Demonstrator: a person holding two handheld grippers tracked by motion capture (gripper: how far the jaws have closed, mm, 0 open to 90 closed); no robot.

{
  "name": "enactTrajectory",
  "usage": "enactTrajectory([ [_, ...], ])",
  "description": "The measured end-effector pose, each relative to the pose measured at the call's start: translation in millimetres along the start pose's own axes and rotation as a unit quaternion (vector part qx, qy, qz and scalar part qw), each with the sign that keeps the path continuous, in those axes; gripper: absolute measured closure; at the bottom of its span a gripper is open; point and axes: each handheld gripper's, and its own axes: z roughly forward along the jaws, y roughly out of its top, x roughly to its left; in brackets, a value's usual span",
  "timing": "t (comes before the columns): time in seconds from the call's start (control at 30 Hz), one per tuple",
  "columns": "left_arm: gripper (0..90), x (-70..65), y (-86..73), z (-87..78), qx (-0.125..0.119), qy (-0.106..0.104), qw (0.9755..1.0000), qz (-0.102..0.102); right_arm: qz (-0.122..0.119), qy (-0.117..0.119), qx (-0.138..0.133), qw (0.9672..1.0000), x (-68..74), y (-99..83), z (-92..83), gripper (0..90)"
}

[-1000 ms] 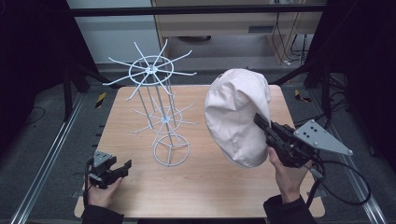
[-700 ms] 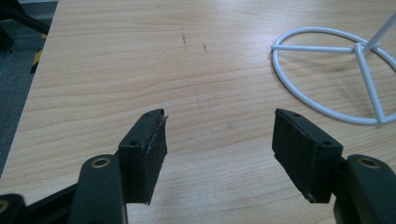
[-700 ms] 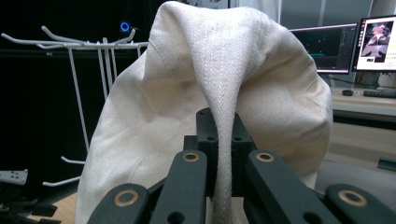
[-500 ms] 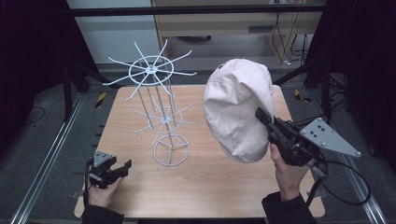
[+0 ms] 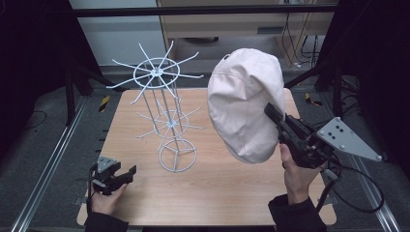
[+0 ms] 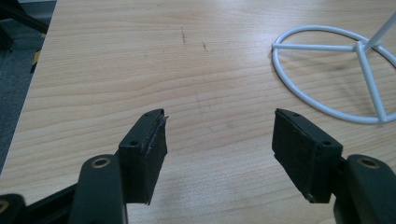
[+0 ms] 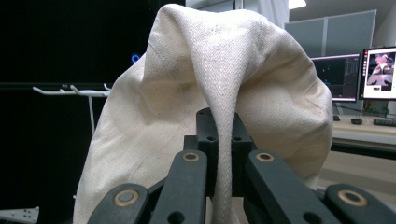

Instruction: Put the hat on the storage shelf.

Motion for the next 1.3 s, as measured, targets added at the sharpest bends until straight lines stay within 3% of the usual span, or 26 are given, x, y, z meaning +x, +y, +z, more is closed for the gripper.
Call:
enactTrajectory([
  [0.27,35.2,0.4,0.1,0.0,0.000,0.000,1.0000,0.000,-0.005,0.014,-0.012,0.9998,6.2,12.4,13.1,88.3],
  [0.67,35.3,0.7,0.3,-0.6,-0.001,0.001,1.0000,-0.001,-0.009,0.038,-0.013,0.9991,18.8,15.7,42.9,88.3],
  [1.03,35.2,1.2,0.3,-0.9,-0.001,-0.001,1.0000,0.000,-0.006,0.053,-0.002,0.9986,22.5,6.6,64.7,88.3],
  [1.3,35.3,1.4,0.4,-0.7,-0.001,-0.001,1.0000,0.000,-0.006,0.055,0.016,0.9983,22.1,-5.6,69.9,88.3],
])
